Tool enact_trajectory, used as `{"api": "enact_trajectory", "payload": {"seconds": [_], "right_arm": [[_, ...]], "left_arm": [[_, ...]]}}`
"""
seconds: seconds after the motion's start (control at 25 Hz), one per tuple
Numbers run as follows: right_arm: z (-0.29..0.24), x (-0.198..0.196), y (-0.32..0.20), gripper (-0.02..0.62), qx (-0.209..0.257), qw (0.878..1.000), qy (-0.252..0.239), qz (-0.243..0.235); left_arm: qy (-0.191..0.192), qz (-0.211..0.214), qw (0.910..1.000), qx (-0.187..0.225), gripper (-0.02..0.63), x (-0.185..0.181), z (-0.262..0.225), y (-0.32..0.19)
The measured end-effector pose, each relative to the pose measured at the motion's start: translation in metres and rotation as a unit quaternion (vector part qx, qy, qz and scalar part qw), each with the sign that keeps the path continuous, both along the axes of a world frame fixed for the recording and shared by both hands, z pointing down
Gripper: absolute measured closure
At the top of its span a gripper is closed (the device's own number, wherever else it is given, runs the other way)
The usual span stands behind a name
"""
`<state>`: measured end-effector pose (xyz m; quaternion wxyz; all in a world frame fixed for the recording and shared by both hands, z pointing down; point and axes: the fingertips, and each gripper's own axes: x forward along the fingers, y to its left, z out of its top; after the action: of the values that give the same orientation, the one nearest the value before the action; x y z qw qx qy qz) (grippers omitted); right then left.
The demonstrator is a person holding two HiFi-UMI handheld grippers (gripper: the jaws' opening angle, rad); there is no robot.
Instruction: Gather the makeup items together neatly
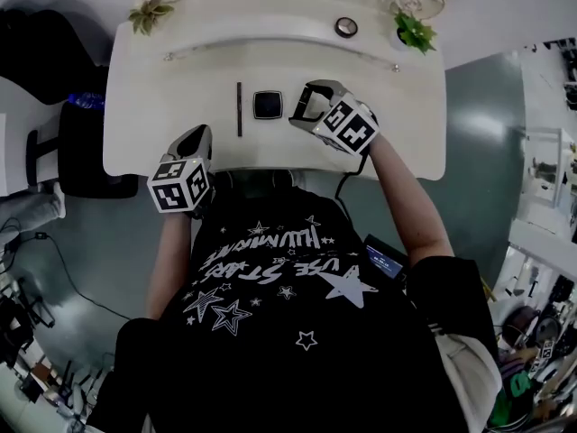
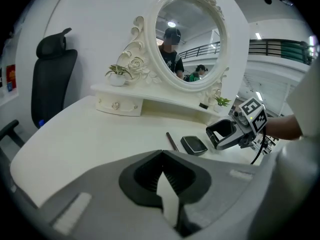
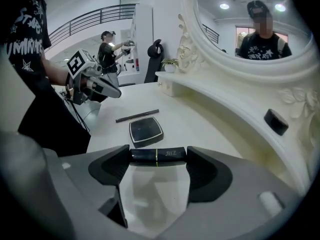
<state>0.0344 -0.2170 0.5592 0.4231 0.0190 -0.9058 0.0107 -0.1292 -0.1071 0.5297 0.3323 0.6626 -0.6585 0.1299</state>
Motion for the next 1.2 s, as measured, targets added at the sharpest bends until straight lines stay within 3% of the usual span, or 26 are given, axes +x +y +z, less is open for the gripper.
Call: {"api": "enact_trajectory", "payload": {"seconds": [0.64, 1.2], "right_arm": [[0.024, -0.005, 0.006, 0.209, 0.011, 0.990, 0.018, -0.137], [0.029, -0.004, 0.001, 0.194, -0.022, 0.992, 0.023, -0.121]], "left_arm": [[-0.005, -0.065, 0.9979, -0.006, 0.603, 0.022, 0.003, 0.023], [-0.009, -0.078, 0.9969, 0.000, 0.603, 0.029, 0.000, 0.024]]}}
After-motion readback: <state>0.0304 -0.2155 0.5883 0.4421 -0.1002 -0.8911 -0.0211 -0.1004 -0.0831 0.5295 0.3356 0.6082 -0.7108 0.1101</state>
